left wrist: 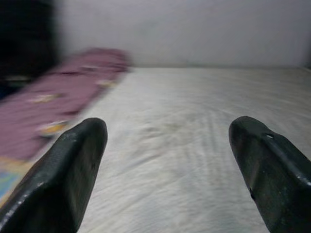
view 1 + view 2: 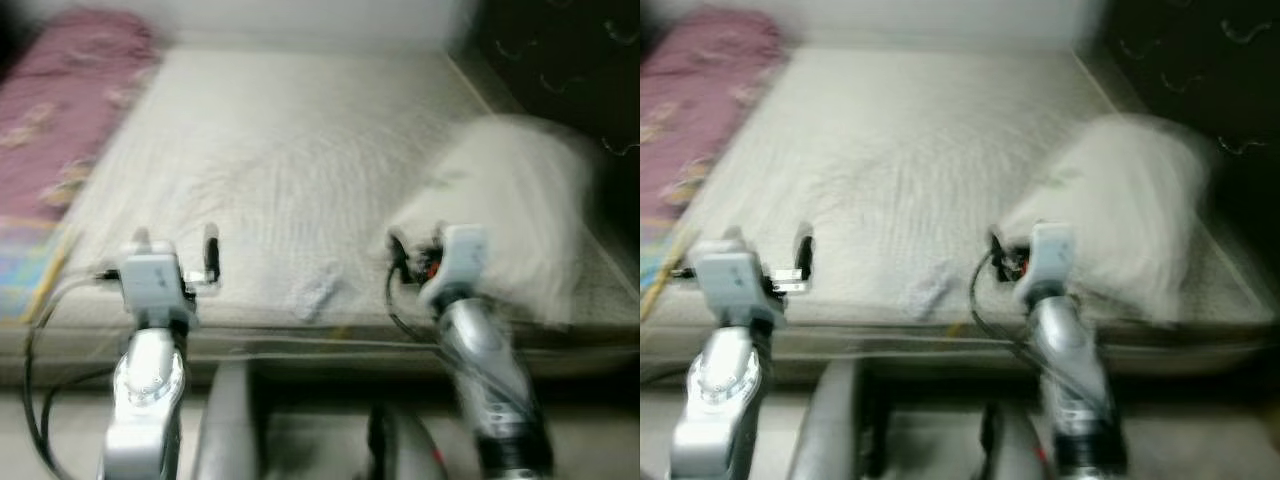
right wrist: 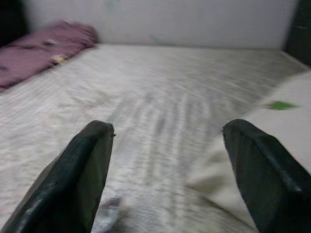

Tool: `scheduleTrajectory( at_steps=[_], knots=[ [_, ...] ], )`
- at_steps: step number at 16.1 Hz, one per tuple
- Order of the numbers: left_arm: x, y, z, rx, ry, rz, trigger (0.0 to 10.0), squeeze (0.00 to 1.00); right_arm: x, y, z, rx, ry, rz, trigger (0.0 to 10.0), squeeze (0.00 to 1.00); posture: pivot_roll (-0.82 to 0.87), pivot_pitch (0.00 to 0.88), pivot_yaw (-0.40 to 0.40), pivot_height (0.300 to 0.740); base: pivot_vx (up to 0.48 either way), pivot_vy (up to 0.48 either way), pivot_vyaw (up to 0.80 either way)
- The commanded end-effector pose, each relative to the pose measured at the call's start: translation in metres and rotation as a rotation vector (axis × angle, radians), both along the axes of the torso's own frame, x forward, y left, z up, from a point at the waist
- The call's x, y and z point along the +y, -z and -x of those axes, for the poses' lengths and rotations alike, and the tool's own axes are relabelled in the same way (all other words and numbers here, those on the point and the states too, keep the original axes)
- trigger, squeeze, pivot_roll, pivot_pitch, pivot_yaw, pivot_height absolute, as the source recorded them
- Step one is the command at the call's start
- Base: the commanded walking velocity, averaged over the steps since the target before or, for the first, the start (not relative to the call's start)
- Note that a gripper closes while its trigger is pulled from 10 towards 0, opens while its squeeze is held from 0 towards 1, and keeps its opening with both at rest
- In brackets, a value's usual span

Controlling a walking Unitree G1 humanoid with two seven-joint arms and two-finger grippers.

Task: Clean up the room

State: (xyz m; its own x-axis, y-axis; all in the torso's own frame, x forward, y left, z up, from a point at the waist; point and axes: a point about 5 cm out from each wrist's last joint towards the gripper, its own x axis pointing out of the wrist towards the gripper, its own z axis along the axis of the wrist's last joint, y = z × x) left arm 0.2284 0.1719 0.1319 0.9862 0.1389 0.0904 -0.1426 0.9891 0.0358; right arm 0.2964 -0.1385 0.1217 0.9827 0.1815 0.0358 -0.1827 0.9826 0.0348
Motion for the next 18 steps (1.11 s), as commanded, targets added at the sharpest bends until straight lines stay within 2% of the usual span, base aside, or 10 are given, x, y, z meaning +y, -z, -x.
scheduleTrajectory(
  at_steps=[1,4,9,15,18],
  knots=[
    [0.0031,0.0114,0.0019,0.063,-0.002,-0.007,10.0,0.0,0.0029,0.0061,0.0041,0.025,-0.01,-0.008,10.0,0.0,0.0,0.091,-0.016,0.614,0.0,0.0,0.0],
    [0.0057,0.0111,0.0,0.07,0.001,0.007,10.0,0.0,0.0059,0.0054,0.0028,0.022,-0.016,-0.011,10.0,0.0,0.0,0.108,-0.015,0.614,0.0,0.0,0.0],
    [0.0036,0.0095,-0.0032,0.063,0.004,0.016,10.0,0.0,0.0066,0.0047,0.0011,0.023,-0.021,-0.013,10.0,0.0,-0.01,0.117,-0.018,0.565,0.0,0.0,0.0],
    [0.0055,0.0071,-0.0035,0.045,0.033,0.018,10.0,0.0,0.0078,0.006,-0.0005,0.029,-0.024,0.004,10.0,0.0,0.0,0.116,-0.016,0.565,0.0,0.0,0.0],
    [0.0028,0.0064,-0.0032,0.043,0.055,0.021,10.0,0.0,0.0119,0.0057,-0.0006,0.021,-0.047,0.04,10.0,0.0,0.0,0.114,-0.015,0.565,0.342,0.0,0.47]
  ],
)
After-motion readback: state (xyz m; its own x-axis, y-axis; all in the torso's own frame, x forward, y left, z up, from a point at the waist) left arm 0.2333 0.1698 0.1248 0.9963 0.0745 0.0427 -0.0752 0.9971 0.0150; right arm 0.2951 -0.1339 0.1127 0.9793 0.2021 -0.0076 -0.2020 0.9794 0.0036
